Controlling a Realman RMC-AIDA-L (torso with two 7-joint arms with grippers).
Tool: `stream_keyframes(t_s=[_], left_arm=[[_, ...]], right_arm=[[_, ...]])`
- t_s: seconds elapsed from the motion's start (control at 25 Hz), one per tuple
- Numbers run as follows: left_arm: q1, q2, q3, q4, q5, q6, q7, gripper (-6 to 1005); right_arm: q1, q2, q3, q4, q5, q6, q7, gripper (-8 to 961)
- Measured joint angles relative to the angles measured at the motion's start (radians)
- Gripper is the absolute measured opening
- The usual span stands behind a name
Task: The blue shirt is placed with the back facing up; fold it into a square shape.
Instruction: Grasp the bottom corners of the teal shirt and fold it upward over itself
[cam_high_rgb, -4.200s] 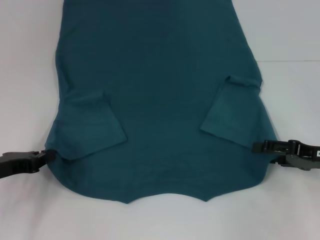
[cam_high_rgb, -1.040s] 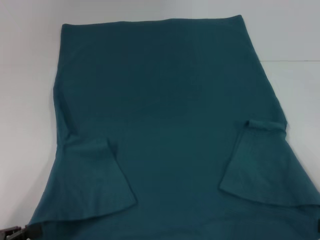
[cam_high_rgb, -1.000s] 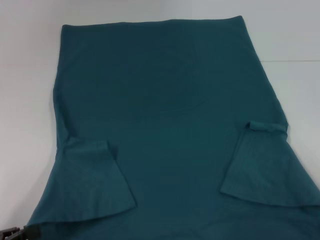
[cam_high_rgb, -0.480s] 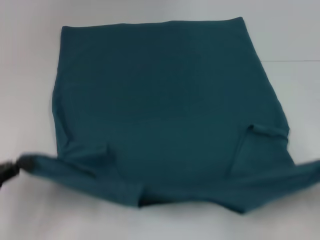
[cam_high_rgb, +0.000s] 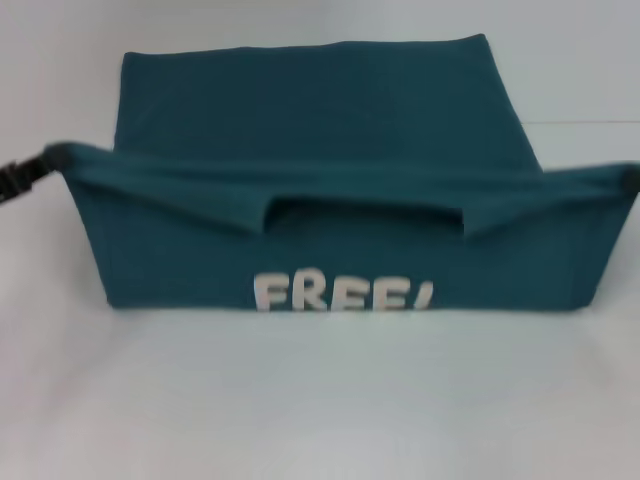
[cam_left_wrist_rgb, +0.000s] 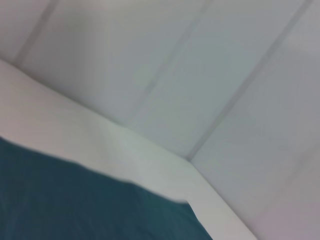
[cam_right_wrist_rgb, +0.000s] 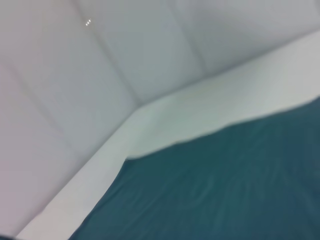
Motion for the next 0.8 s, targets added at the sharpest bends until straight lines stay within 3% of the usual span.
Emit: stream_keyframes(t_s=[0.2, 0.68, 0.8], left_arm=[[-0.049, 0.001, 0.005, -0.044, -0.047, -0.137, 0.003, 20], [-0.168, -0.014, 0.014, -0.194, -0.152, -0.464, 0.150, 21], [-0.198, -0.029, 0.014, -0.234, -0.189, -0.558, 0.232, 25]], right_arm=[[0.084, 0.009, -0.009, 0.020, 0.009, 0.163, -0.007, 31], [0.289, 0.074, -0.105, 0.110, 0.014, 0.625, -0.140, 31], [0.327, 0.089, -0.113, 0.134, 0.014, 0.726, -0.187, 31]])
